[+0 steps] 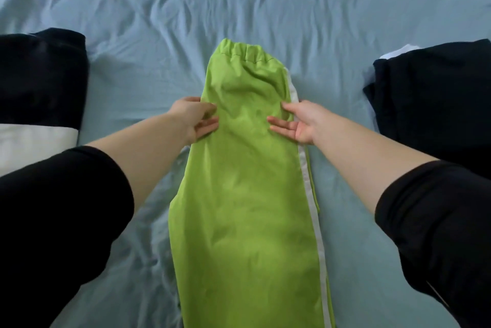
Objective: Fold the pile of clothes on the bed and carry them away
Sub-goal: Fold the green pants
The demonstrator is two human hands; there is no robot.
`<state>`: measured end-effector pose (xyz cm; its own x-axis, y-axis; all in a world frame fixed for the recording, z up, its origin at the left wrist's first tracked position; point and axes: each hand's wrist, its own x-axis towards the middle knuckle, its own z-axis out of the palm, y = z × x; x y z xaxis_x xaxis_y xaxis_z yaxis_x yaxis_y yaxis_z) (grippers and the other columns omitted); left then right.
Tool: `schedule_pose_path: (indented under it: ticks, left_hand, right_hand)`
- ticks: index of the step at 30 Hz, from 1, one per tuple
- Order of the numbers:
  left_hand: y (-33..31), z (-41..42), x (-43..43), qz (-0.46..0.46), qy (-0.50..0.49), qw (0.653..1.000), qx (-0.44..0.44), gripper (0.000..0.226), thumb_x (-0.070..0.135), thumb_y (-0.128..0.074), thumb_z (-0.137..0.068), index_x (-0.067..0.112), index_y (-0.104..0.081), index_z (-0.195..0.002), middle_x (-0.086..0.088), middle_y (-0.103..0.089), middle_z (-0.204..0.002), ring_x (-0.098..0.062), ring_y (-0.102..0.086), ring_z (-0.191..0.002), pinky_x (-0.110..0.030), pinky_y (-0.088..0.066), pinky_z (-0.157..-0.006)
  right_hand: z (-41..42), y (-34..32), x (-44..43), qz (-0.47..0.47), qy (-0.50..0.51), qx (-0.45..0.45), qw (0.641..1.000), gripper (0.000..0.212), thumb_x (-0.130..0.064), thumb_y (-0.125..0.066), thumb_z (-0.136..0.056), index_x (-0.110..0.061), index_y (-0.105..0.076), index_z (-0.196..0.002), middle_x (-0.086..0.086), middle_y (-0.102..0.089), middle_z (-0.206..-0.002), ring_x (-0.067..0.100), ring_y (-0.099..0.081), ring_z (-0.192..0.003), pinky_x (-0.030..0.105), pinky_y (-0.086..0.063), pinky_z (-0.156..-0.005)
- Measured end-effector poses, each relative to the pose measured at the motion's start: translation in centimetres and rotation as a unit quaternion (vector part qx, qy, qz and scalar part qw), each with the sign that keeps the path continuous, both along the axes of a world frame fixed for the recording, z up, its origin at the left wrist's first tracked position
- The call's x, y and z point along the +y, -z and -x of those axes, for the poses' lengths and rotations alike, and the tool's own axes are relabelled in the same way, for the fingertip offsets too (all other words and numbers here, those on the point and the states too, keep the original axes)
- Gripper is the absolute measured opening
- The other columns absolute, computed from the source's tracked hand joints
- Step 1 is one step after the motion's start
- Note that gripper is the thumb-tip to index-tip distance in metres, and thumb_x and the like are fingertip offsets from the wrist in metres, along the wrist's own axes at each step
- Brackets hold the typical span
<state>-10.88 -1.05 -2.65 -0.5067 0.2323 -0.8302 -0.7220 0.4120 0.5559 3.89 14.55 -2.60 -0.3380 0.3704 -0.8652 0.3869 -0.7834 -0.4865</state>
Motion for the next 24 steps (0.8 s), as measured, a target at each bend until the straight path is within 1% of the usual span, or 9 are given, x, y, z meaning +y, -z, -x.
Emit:
schedule_pose_path:
  ticks: [3,6,8,12,15,17,19,22,24]
  left_hand:
    - [0.1,-0.1,-0.2,0.011,-0.016,0.998,0.062,0.013,0.006,-0.062,-0.092,0.014,-0.057,-0.101,-0.003,-0.06,-0.082,-0.012,-0.059,-0.065,-0.022,-0.059,-0.055]
    - [-1.0,0.3,0.8,0.0,-0.043,0.992,0.114,0.009,0.005,-0.059,-0.094,0.011,-0.06,-0.099,-0.002,-0.06,-0.077,-0.009,-0.058,-0.063,-0.019,-0.056,-0.064]
    - [-2.6,1.4,2.3,-0.03,-0.054,0.989,0.138,0.009,0.006,-0.057,-0.094,0.014,-0.058,-0.092,-0.001,-0.058,-0.076,-0.007,-0.056,-0.062,-0.017,-0.055,-0.063]
    - [-6.3,2.9,5.0,-0.105,-0.078,0.976,0.174,0.008,0.01,-0.058,-0.095,0.017,-0.058,-0.092,0.001,-0.057,-0.075,-0.003,-0.055,-0.063,-0.014,-0.053,-0.061]
    - [-6.9,1.3,3.9,-0.154,-0.065,0.976,0.14,0.015,0.009,-0.054,-0.097,0.018,-0.056,-0.085,0.001,-0.056,-0.073,-0.005,-0.055,-0.065,-0.013,-0.049,-0.054]
    - [-6.4,-0.7,1.3,-0.171,-0.039,0.98,0.097,0.016,0.01,-0.051,-0.099,0.019,-0.055,-0.086,0.001,-0.059,-0.077,-0.008,-0.057,-0.072,-0.018,-0.044,-0.056]
    - [-5.3,-2.7,-1.9,-0.176,-0.034,0.983,0.046,0.015,0.013,-0.05,-0.099,0.021,-0.056,-0.089,0.002,-0.065,-0.081,-0.008,-0.062,-0.076,-0.022,-0.045,-0.061]
    - [-3.5,-6.5,-7.6,-0.176,-0.019,0.984,-0.025,0.014,0.011,-0.053,-0.097,0.018,-0.063,-0.092,-0.003,-0.07,-0.077,-0.011,-0.068,-0.066,-0.024,-0.055,-0.054]
    - [-1.8,-8.9,-10.5,-0.13,0.005,0.99,-0.062,0.023,0.007,-0.051,-0.097,0.017,-0.069,-0.087,-0.006,-0.073,-0.082,-0.013,-0.071,-0.069,-0.024,-0.057,-0.057]
  right_hand:
    - [-0.1,-0.2,-0.2,-0.017,-0.003,-0.009,1.0,0.015,-0.01,-0.048,-0.099,-0.024,-0.046,-0.092,0.003,-0.06,-0.115,0.018,-0.07,-0.053,0.039,-0.056,-0.065]
    - [1.1,-1.7,0.6,-0.048,0.012,0.003,0.999,0.019,-0.007,-0.046,-0.096,-0.025,-0.047,-0.091,-0.003,-0.06,-0.11,0.017,-0.07,-0.06,0.036,-0.049,-0.07]
    - [2.5,-3.3,1.8,-0.074,0.029,0.025,0.997,0.02,-0.005,-0.045,-0.094,-0.025,-0.046,-0.09,-0.006,-0.06,-0.103,0.016,-0.069,-0.062,0.036,-0.047,-0.071]
    - [4.5,-6.5,4.4,-0.11,0.06,0.095,0.988,0.02,-0.004,-0.046,-0.093,-0.024,-0.047,-0.091,-0.003,-0.058,-0.108,0.017,-0.07,-0.068,0.034,-0.045,-0.073]
    - [2.8,-6.6,3.7,-0.103,0.052,0.115,0.987,0.021,-0.003,-0.045,-0.093,-0.023,-0.049,-0.09,-0.004,-0.063,-0.099,0.015,-0.068,-0.075,0.03,-0.04,-0.069]
    - [0.1,-5.8,1.6,-0.092,0.045,0.119,0.988,0.025,0.001,-0.045,-0.09,-0.022,-0.052,-0.085,-0.007,-0.067,-0.084,0.012,-0.066,-0.075,0.028,-0.037,-0.066]
    - [-3.1,-4.5,-0.8,-0.091,0.035,0.119,0.988,0.026,0.003,-0.051,-0.088,-0.022,-0.058,-0.083,-0.008,-0.068,-0.078,0.006,-0.065,-0.073,0.027,-0.042,-0.068]
    - [-8.2,-2.6,-4.5,-0.076,0.075,0.108,0.988,0.03,0.007,-0.056,-0.085,-0.02,-0.066,-0.08,-0.006,-0.072,-0.091,0.015,-0.063,-0.077,0.024,-0.051,-0.066]
    - [-10.9,-1.2,-6.6,-0.045,0.136,0.08,0.986,0.036,0.011,-0.054,-0.084,-0.019,-0.072,-0.077,0.002,-0.074,-0.101,0.024,-0.07,-0.079,0.03,-0.057,-0.064]
